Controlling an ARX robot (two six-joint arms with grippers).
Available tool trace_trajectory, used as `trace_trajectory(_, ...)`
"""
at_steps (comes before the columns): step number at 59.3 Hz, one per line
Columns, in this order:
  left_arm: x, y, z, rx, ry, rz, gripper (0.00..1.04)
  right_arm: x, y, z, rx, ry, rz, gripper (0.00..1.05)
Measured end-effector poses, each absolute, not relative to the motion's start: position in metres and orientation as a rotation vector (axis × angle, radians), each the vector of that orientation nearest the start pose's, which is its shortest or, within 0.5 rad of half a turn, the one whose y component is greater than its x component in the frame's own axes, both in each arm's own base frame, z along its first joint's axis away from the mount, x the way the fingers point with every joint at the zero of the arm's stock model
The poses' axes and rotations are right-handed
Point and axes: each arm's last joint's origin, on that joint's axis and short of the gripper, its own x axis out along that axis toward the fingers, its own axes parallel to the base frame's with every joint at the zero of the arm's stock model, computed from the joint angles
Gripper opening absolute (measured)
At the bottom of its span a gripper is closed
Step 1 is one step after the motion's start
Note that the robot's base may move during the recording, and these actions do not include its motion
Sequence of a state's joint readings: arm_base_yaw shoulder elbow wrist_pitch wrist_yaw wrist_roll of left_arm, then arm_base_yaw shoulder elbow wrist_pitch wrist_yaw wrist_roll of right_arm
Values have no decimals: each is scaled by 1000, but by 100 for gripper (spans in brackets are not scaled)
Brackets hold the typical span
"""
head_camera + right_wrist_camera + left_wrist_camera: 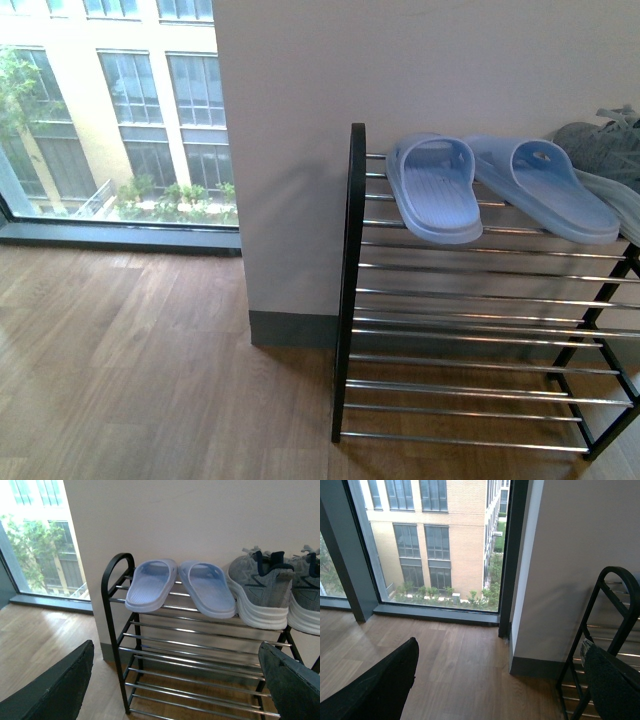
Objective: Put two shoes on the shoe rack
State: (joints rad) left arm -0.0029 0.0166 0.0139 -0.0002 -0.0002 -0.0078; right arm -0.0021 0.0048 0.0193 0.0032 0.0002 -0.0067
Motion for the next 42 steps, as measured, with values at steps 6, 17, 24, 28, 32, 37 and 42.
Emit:
trace_trajectory(6, 98, 0, 167, -8, 3, -2, 95, 97, 0, 170, -7, -18, -2, 95)
trace_trajectory(17, 98, 0, 167, -8, 3, -1, 95, 97, 0, 170, -7, -18, 1, 95)
trace_trajectory(24, 98, 0, 167, -8, 3, -2, 95, 97, 0, 170, -7, -17, -2, 95)
trace_trajectory(28, 98, 0, 167, -8, 3, -3, 95, 97, 0, 170, -7, -16, -3, 95)
trace_trajectory(32, 98, 0, 167, -7, 3, -5, 95, 97, 0, 170, -7, -16, -5, 95)
trace_trajectory(37, 98, 0, 167, -7, 3, -2, 95, 97, 0, 170, -7, -16, -3, 95)
trace_trajectory(42, 98, 0, 167, -7, 3, -3, 95, 97, 0, 170, -7, -16, -2, 95)
